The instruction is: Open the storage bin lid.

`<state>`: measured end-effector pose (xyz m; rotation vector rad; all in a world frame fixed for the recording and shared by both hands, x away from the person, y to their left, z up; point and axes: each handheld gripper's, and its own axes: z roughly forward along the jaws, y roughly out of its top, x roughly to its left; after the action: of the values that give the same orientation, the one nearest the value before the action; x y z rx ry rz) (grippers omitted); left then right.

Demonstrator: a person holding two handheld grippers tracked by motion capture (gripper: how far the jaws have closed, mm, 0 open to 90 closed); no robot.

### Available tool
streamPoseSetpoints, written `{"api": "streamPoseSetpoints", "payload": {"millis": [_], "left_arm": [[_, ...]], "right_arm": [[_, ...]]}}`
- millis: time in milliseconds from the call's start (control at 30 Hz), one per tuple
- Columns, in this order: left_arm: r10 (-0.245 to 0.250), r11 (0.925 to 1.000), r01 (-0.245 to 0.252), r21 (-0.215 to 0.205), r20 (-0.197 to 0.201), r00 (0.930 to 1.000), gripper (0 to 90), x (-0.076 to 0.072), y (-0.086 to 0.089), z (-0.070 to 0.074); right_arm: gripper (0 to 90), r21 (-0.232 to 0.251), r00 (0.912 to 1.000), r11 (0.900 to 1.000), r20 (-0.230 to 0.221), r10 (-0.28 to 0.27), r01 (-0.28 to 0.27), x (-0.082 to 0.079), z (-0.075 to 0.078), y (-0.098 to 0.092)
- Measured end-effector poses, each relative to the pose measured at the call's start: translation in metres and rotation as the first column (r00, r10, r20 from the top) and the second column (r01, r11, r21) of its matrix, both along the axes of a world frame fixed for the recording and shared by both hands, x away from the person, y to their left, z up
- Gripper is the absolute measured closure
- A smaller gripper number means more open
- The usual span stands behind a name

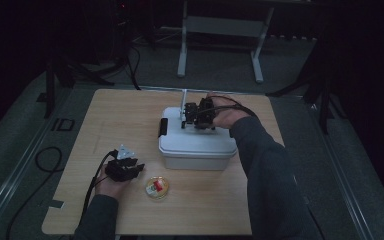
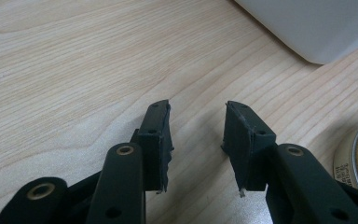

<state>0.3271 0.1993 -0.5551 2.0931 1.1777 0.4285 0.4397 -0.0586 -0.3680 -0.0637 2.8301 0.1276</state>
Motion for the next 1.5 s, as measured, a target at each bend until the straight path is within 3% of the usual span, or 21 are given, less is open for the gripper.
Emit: {"api": "streamPoseSetpoints", "payload": {"millis": [1033, 1500], "left_arm": [[0.000, 1.0000, 0.000, -0.001, 0.000, 1.0000, 61.0, 0.000, 0.000, 0.000], [0.000, 1.0000, 0.000, 0.001, 0.001, 1.0000, 61.0, 0.000, 0.000, 0.000]], "right_arm": [[83.7, -0.007, 1.0000, 1.000, 0.003, 0.008, -0.008, 0.000, 0.006, -0.001], [83.8, -0.007, 0.9998, 1.000, 0.020, 0.002, -0.002, -0.002, 0.020, -0.003]]}}
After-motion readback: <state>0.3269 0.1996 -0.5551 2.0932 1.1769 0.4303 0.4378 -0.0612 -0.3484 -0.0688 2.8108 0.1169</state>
